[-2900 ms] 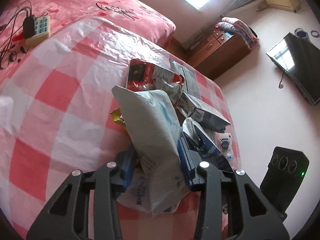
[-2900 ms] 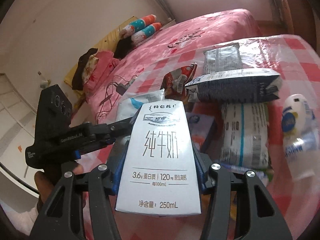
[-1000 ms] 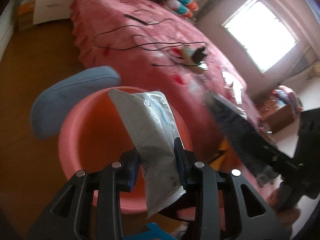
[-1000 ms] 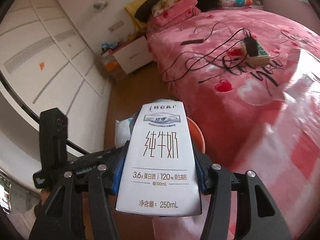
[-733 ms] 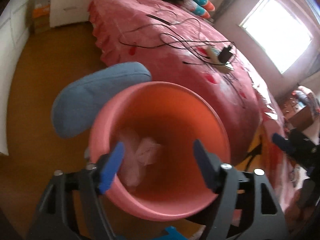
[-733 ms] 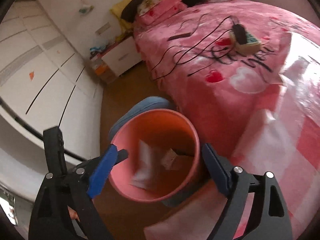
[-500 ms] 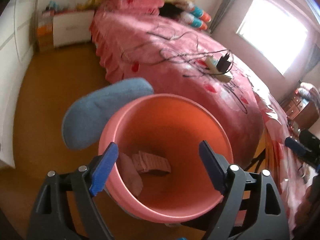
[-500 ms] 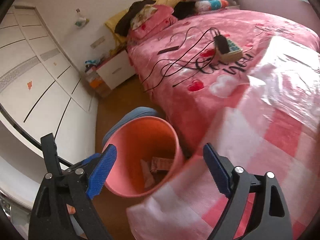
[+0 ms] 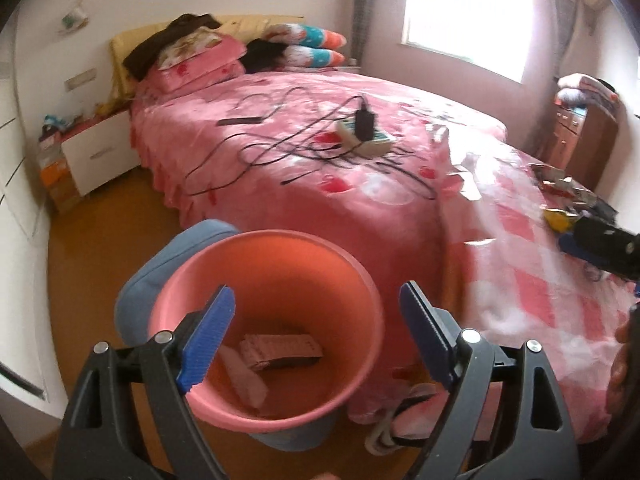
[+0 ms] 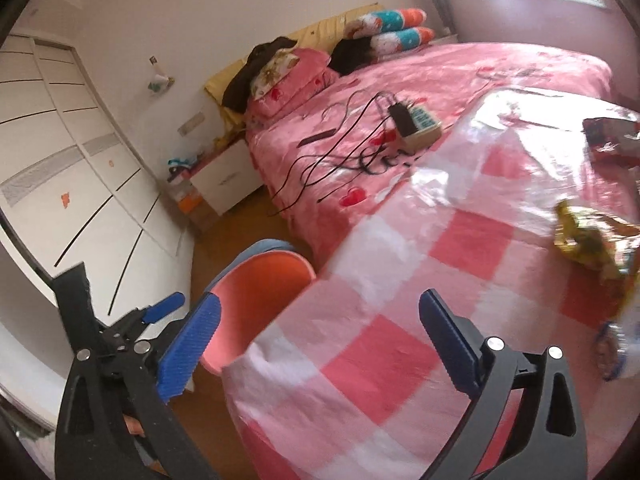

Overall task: Collect trash
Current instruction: 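Move both tools back over the trash on the bed, then grasp the yellow snack bag with the left tool while the right tool grasps the white Magic Day bottle, then carry the snack bag and bottle over the pink bucket and open both tools, then move both tools back over the remaining trash on the bed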

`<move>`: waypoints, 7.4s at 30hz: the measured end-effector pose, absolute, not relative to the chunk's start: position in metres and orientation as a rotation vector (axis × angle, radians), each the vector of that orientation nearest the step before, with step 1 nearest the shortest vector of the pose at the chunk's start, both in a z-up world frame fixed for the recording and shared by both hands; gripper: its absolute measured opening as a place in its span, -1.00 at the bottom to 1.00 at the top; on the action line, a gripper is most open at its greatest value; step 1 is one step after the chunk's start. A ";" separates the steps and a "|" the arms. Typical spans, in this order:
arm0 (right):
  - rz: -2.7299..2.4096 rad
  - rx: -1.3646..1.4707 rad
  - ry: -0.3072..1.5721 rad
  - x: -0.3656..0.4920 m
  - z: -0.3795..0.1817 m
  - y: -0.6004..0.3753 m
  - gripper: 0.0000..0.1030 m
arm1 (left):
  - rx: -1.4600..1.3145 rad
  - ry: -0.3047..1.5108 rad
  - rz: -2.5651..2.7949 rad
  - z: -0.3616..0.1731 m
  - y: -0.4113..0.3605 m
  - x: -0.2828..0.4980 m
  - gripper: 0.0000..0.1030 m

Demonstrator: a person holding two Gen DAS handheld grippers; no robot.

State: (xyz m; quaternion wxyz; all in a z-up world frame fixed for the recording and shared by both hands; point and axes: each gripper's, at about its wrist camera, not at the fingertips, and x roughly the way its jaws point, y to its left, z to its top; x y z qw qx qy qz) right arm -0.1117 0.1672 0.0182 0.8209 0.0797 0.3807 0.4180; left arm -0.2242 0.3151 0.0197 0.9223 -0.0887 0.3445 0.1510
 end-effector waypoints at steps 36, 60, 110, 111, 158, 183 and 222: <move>0.451 0.151 0.648 -0.086 0.029 0.003 0.90 | -0.042 0.694 -0.004 0.047 0.138 -0.143 0.63; 0.273 0.275 0.618 -0.064 0.030 -0.098 0.90 | -0.111 0.785 -0.153 0.042 0.076 -0.100 0.63; 0.052 0.171 0.874 0.011 -0.022 -0.163 0.21 | 0.001 0.975 -0.031 0.008 0.068 0.006 0.04; 0.052 0.169 0.874 0.012 -0.022 -0.163 0.21 | 0.003 0.968 -0.034 0.008 0.068 0.004 0.01; 0.520 0.342 0.795 -0.052 0.035 -0.023 0.20 | -0.217 0.816 -0.130 0.027 0.180 -0.107 -0.17; 1.047 0.109 0.975 -0.085 0.041 0.275 0.22 | -0.419 0.817 0.309 -0.019 0.377 -0.198 -0.16; 0.662 0.108 0.801 -0.106 0.031 0.134 0.78 | -0.301 0.773 0.215 0.007 0.318 -0.186 0.45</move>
